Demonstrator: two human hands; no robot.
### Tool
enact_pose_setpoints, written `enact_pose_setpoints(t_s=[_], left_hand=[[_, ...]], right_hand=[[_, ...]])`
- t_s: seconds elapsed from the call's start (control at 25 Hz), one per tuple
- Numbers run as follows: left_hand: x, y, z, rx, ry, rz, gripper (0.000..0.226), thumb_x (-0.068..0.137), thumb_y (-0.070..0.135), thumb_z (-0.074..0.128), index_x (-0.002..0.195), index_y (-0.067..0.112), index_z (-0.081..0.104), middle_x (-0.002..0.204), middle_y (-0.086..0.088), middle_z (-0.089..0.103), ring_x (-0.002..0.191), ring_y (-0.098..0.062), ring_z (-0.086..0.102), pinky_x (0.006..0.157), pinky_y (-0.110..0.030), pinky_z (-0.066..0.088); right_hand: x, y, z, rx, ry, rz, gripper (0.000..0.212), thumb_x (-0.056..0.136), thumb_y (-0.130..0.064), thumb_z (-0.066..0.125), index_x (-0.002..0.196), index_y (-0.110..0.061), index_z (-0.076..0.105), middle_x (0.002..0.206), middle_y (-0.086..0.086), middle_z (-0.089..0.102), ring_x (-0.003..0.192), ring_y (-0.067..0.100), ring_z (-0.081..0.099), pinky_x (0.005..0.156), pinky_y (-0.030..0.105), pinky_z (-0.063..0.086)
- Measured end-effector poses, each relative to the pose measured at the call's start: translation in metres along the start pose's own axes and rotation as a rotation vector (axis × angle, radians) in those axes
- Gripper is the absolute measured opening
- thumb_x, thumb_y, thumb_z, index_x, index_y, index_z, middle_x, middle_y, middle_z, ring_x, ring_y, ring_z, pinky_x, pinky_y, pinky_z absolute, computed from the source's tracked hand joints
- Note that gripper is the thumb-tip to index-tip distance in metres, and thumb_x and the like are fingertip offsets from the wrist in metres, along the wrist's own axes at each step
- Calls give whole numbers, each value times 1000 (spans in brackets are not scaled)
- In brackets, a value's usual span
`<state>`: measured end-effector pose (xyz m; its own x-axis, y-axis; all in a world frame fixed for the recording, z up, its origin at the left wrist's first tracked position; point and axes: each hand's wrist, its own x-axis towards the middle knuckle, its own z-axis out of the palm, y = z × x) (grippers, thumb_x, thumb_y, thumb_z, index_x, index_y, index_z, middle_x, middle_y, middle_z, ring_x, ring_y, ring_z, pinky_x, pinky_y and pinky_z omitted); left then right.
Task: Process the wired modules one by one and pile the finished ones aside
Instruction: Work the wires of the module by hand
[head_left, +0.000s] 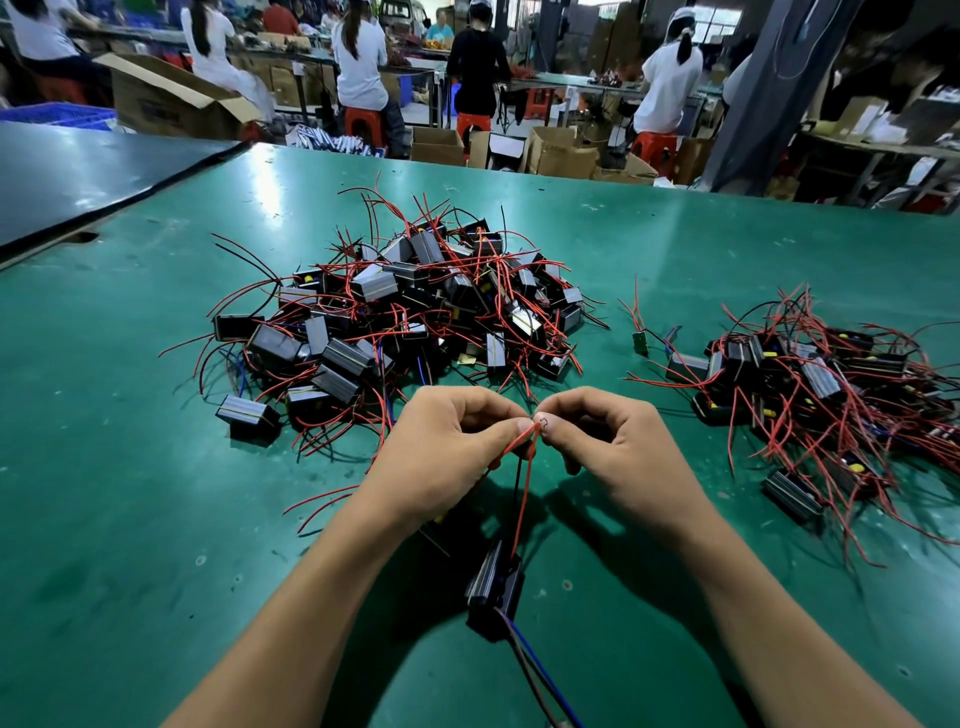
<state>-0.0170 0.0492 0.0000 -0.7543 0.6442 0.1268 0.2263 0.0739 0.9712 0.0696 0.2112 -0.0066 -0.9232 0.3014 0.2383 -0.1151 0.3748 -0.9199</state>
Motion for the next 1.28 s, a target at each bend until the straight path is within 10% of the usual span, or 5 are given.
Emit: enact_pose_setpoints(t_s=[0.16, 0.4, 0.64, 0.92, 1.28], left_hand=[[2, -1, 2, 82, -4, -15, 4, 86, 12, 74, 84, 12, 77, 73, 1, 76, 66, -6, 68, 63, -16, 49], [-1, 0, 4, 201, -3, 53, 6, 85, 16, 74, 81, 19, 77, 71, 7, 75, 70, -11, 71, 67, -24, 54], [-1, 1, 0, 98, 16, -1, 11, 90, 15, 69, 83, 17, 76, 73, 1, 75, 62, -15, 55, 60, -37, 47], [0, -1, -3, 77, -34, -21, 8, 89, 17, 71, 85, 16, 76, 74, 1, 76, 69, -17, 62, 65, -29, 47], [0, -3, 2, 207, -6, 88, 5, 85, 17, 75, 81, 20, 78, 71, 9, 75, 71, -7, 72, 68, -19, 54]], right_hand=[[3, -4, 1, -117, -27, 96, 18, 94, -13, 66, 76, -15, 69, 59, -3, 50, 56, 12, 42, 53, 25, 34], [6, -7, -4, 747, -214, 690, 10, 75, -13, 68, 67, -8, 65, 55, -3, 41, 42, 5, 36, 42, 13, 29], [1, 3, -8, 217, -92, 207, 12, 96, -13, 63, 98, -12, 75, 76, 5, 71, 57, 15, 61, 52, 32, 53], [-1, 8, -6, -110, 8, -74, 17, 84, -16, 80, 89, -33, 78, 61, 5, 68, 50, 18, 57, 53, 25, 43], [6, -2, -1, 373, -101, 389, 24, 80, -5, 67, 59, -15, 67, 53, -1, 47, 43, 5, 38, 41, 14, 29]])
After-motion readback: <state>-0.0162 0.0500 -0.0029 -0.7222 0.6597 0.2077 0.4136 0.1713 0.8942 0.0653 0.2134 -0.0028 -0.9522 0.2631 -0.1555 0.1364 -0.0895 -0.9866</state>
